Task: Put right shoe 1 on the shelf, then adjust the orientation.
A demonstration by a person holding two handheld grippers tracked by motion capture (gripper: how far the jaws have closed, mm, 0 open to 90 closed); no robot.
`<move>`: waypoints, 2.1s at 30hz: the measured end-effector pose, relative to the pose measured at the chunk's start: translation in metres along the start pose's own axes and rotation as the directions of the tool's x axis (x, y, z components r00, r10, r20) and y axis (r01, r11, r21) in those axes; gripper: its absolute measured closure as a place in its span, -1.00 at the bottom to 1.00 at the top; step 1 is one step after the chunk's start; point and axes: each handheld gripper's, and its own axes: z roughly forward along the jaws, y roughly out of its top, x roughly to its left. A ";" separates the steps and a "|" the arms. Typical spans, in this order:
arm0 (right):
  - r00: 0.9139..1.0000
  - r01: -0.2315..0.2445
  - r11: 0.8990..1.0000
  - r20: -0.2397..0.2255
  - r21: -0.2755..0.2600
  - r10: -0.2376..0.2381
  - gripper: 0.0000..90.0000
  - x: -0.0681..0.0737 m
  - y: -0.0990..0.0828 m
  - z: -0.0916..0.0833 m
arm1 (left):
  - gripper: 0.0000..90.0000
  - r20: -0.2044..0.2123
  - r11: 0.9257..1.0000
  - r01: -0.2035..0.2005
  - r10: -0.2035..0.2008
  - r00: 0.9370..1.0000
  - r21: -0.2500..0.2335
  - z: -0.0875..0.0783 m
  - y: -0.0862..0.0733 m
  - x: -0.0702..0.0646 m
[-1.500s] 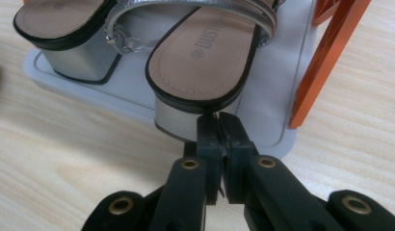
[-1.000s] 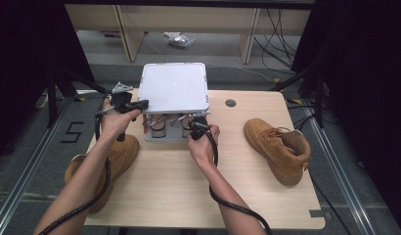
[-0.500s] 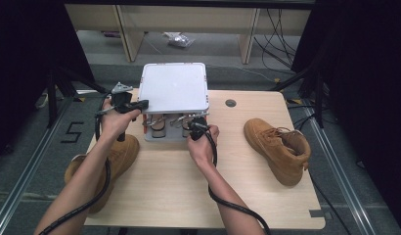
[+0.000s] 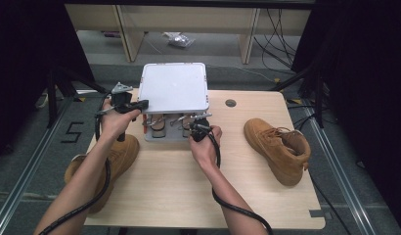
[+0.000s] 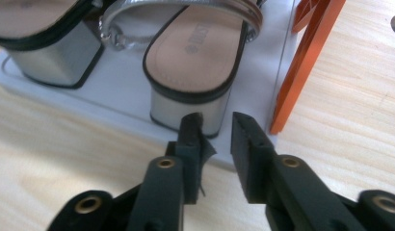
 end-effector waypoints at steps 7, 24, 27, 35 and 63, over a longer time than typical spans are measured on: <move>0.998 0.064 0.998 0.009 -0.013 -0.064 0.45 -0.008 -0.009 -0.014 | 0.99 -0.001 1.000 -0.003 0.003 1.000 -0.003 0.000 0.000 -0.001; 0.994 0.090 0.996 -0.066 -0.009 -0.090 0.12 -0.041 -0.041 -0.054 | 0.91 -0.007 1.000 -0.015 0.015 1.000 0.024 -0.003 0.004 0.002; 0.993 0.098 0.995 -0.069 -0.022 -0.099 0.07 -0.050 -0.050 -0.062 | 0.82 -0.006 1.000 -0.002 0.002 1.000 0.000 -0.011 0.006 0.002; 0.989 0.096 0.989 -0.098 -0.113 -0.107 0.01 -0.069 -0.078 -0.076 | 0.56 0.001 1.000 0.001 -0.001 1.000 -0.010 -0.039 -0.001 0.008; 0.992 0.033 0.992 -0.121 -0.120 -0.047 -0.02 -0.079 -0.114 -0.091 | 0.41 -0.056 1.000 0.014 -0.013 0.998 0.009 -0.115 -0.052 0.023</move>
